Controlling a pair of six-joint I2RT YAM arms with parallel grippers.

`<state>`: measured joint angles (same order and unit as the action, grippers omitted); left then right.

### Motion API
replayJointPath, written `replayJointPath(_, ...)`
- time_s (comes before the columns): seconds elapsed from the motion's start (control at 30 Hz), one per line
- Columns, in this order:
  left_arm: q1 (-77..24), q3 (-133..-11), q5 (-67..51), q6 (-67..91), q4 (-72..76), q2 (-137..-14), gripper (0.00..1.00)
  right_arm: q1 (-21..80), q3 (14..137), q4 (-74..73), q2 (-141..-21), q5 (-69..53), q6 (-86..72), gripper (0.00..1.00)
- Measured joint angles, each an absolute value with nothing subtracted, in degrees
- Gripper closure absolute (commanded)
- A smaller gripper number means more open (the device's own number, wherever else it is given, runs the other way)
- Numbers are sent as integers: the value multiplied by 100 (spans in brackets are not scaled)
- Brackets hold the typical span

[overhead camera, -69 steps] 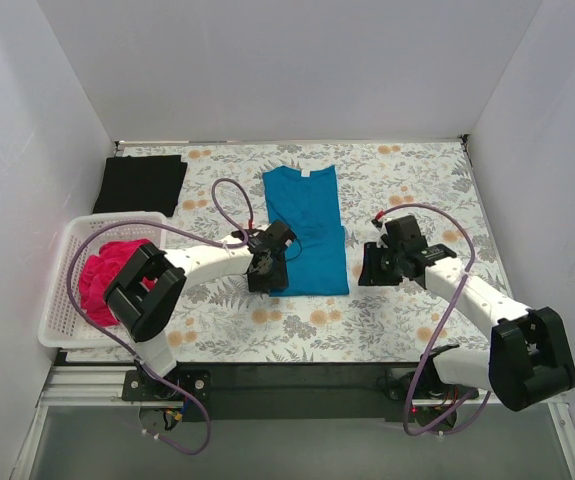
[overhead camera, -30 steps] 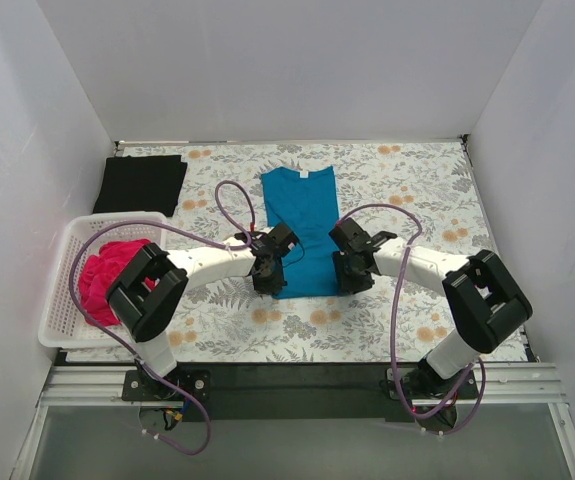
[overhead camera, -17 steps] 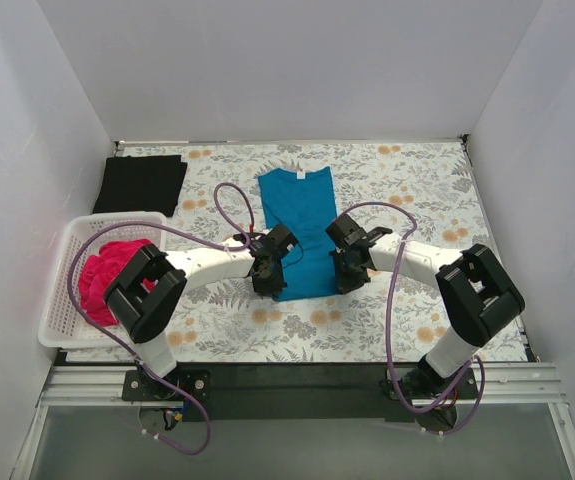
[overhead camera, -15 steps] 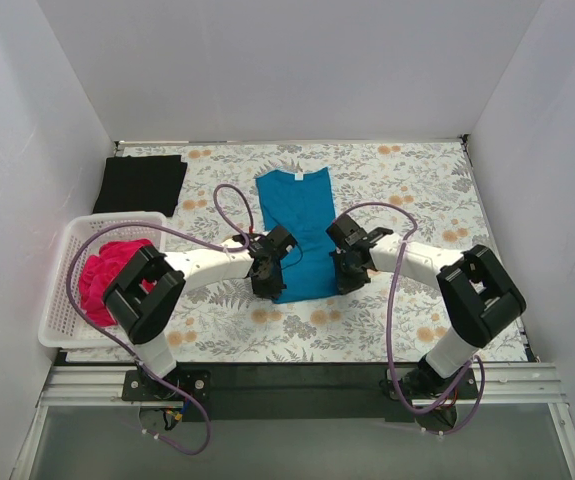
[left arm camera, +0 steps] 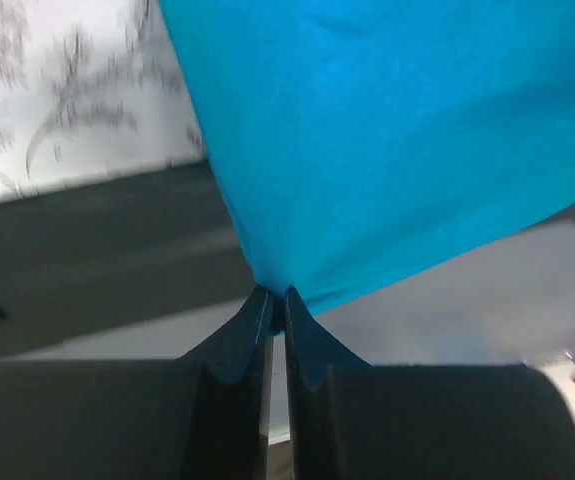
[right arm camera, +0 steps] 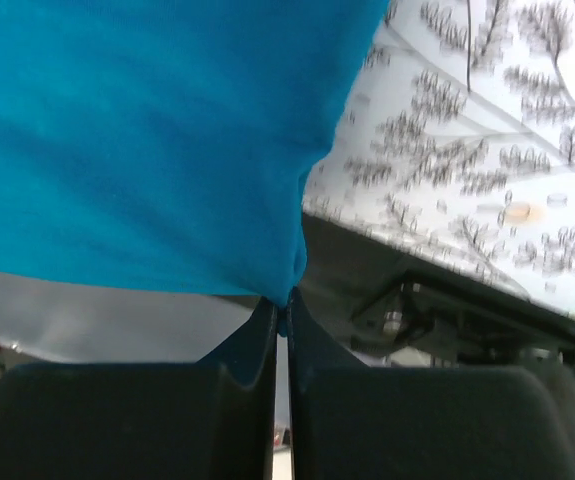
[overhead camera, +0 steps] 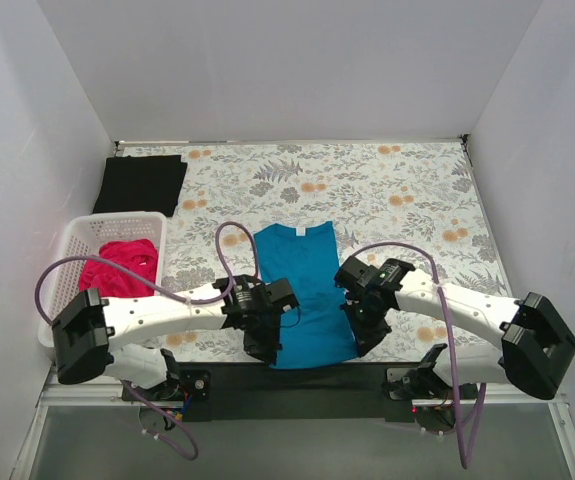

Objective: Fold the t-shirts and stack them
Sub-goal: Fold the tshirt

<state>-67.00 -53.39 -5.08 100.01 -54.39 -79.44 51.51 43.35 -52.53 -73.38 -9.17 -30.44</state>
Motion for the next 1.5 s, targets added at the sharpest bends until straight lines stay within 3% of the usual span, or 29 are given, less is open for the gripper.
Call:
replayJointPath(0.17, -6685, -5297, -626, 10444, -5784, -7279, 100, 5177, 5124, -6016, -7373, -899, -3068, 99)
replayJointPath(0.43, -5649, -5892, -416, 10132, -6149, -7255, 100, 4932, 6901, -6545, -8230, -364, -2604, 99)
replayJointPath(1.5, -3218, -7148, -451, 8427, -5435, -8490, 100, 3599, 9743, -7028, -10337, -167, -1286, 99)
